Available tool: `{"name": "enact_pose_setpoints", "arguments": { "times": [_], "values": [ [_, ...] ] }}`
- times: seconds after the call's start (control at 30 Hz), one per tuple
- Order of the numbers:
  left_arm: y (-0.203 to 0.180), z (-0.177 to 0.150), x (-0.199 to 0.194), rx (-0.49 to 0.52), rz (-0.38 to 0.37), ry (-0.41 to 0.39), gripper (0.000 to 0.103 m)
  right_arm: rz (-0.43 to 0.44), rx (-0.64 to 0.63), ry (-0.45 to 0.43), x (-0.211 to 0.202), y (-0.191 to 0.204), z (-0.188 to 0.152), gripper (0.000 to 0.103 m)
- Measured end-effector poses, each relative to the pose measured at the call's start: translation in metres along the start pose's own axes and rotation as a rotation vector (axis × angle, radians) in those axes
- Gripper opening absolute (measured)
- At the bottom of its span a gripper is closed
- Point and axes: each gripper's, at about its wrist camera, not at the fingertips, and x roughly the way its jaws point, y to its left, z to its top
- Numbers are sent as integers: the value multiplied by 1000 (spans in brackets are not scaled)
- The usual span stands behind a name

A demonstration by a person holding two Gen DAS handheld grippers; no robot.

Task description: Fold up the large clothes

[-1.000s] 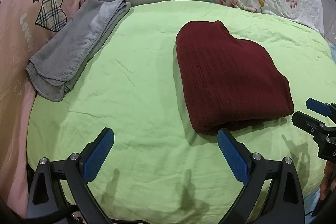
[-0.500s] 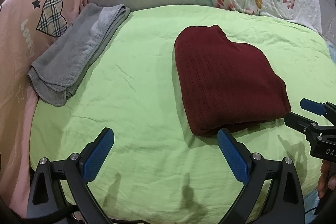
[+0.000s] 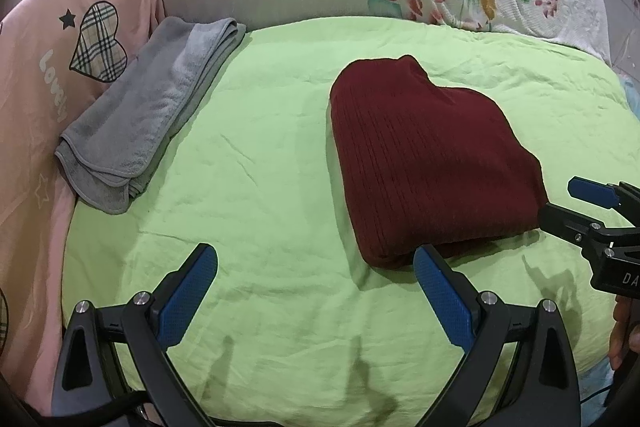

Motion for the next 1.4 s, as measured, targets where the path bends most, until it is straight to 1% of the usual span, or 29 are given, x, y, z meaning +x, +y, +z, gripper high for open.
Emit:
{"name": "enact_pose_setpoints", "arguments": {
  "times": [0.73,0.83,0.97,1.4],
  "values": [
    [-1,4,-4,0,3,-16,99,7,-7,-1,2,0,4,81],
    [0,8,-2,-6,-7,-18,99,1,-2,7,5,-4,6,81],
    [0,12,-2,0,14,-36,98,8,2,10,6,-10,10,81],
    [-2,14,-3,9,9,-44,98,7,2,5,6,-15,14,81]
  ]
}}
